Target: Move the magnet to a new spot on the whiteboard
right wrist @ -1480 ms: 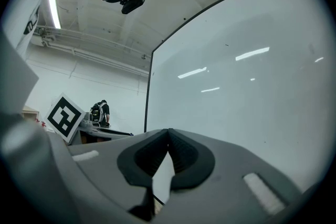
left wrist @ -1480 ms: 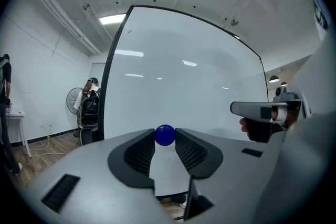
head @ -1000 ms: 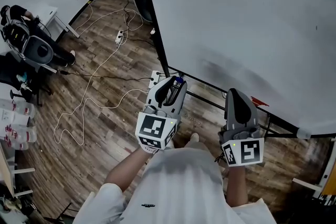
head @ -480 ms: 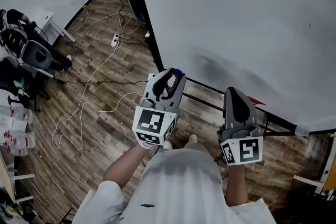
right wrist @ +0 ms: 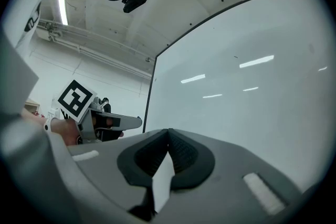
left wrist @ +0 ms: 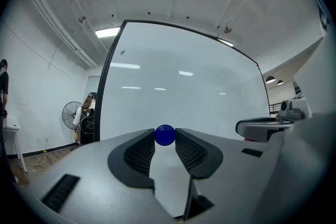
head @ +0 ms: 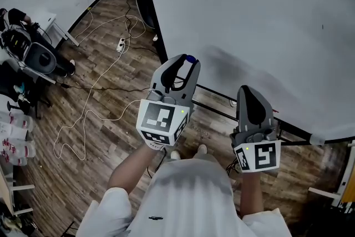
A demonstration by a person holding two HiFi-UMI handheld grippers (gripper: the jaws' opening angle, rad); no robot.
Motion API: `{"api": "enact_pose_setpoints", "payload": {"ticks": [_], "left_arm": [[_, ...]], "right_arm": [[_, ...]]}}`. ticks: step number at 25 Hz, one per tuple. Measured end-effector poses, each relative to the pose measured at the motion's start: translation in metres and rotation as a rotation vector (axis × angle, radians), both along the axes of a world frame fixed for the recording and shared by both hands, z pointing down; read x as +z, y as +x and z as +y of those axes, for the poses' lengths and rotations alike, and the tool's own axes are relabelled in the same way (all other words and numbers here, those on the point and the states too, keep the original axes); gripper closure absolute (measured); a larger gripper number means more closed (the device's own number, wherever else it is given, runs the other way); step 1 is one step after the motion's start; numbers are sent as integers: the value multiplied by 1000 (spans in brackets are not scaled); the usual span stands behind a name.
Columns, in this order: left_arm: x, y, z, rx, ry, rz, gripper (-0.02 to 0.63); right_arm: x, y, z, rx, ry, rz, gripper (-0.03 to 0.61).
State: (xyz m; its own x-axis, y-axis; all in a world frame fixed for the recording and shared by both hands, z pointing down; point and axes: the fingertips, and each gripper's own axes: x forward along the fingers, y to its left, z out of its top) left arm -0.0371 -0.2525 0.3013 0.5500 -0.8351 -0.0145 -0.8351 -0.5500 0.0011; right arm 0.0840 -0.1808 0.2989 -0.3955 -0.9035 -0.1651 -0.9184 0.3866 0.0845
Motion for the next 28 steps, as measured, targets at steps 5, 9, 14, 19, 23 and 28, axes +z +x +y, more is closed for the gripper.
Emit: {"api": "enact_pose_setpoints", "payload": {"ticks": [5,9,14,19,23,28], "left_arm": [[-24,11,-6,31,29,-11,491],[-44,19,-15,48,55,-11,491],[-71,39,-21,76,98,-15,491],[-93,52,-37,78,125,-3,491],[-107,60,-47,73,126,-6,490],[-117,69,-56,76,128,1,491]], "right_arm": [[-17,3,-4,3,34,5,568],[-33,4,-7,2,65,17,568],[-48,4,-10,0,77,29,569],[-59,0,-10,4,80,23,568],[-69,-3,-8,3,94,22,569],[-73,-5,-7,3,105,23,569]]}}
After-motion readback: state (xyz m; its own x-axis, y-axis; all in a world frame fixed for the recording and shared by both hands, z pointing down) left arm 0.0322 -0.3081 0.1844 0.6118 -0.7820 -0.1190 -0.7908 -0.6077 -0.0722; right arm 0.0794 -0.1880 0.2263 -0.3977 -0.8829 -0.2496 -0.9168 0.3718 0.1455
